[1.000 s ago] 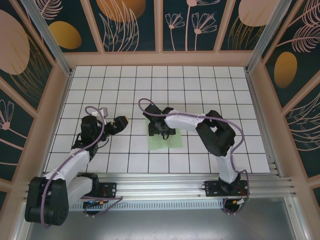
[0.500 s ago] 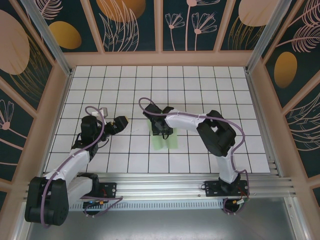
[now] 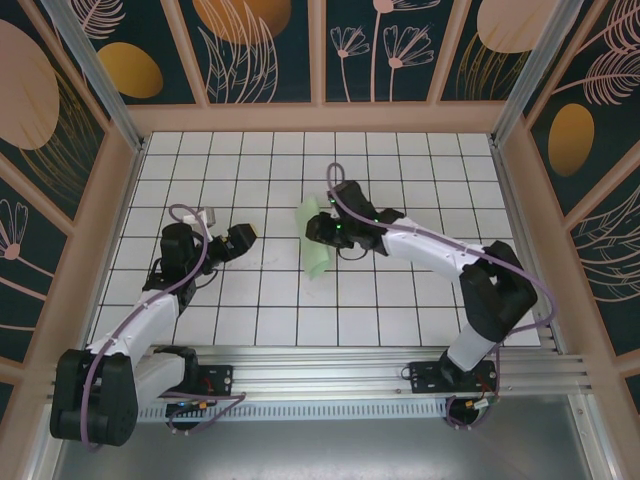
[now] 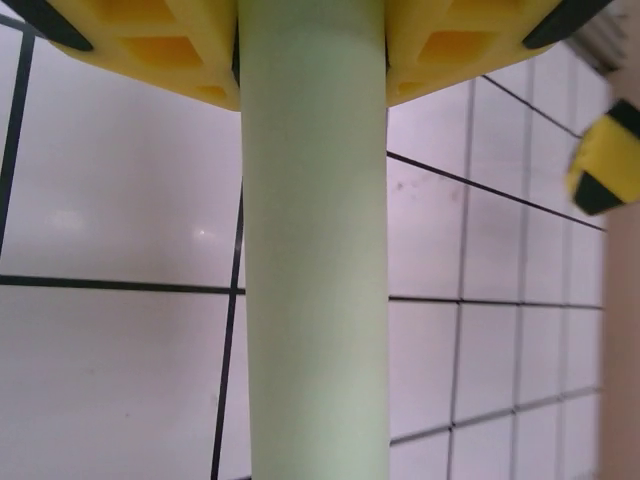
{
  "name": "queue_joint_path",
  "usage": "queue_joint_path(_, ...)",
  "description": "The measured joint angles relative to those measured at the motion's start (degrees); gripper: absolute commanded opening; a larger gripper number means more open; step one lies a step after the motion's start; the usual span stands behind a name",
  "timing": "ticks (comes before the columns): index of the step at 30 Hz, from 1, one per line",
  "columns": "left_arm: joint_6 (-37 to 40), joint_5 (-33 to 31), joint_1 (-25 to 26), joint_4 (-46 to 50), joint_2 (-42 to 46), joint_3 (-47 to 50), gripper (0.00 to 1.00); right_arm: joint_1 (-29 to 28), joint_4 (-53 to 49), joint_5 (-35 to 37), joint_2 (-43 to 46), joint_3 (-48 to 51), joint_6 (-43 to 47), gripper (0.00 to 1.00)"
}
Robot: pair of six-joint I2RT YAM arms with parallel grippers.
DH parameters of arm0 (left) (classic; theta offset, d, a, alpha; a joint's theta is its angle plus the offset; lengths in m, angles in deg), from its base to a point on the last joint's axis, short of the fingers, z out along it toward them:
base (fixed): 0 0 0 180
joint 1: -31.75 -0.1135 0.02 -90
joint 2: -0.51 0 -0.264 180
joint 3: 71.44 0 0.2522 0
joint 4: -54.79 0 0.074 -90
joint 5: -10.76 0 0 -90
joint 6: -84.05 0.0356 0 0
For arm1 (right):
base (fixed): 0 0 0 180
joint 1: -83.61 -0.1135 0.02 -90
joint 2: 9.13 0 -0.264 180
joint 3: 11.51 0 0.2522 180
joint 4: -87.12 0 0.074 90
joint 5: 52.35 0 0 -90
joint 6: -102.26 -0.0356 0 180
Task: Fold a paper plane with a square sheet of paper (pick it up from the middle)
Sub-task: Fold the square sheet of paper in half at the center of the table.
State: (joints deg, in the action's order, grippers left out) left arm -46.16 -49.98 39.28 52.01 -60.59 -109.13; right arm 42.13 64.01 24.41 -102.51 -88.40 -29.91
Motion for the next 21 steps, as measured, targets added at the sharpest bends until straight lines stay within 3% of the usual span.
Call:
queue_joint_path(5, -1.36, 0.79, 1.75, -0.42, -3.8, -2.91, 0.98, 4.57, 10.47, -5.27, 0.42, 8.76, -4.35, 0.39)
queue_joint_path(9, -1.99, 0.68, 6.05, -0.87, -8.11, -5.95, 0.99, 5.33, 14.34, -6.16, -0.33, 13.14, -6.08, 0.42)
queue_joint_path(15, -2.54, -2.1, 14.69, -1.49, -13.42, -9.97, 0.98, 6.01, 14.58, -4.2, -0.31, 17.18, -5.9, 0.54)
queue_joint_path(21, -2.97, -3.87, 19.34, -1.68, -19.98, -14.51, 0.9, 7.39, 10.21, -1.55, 0.92, 18.95, -3.32, 0.65)
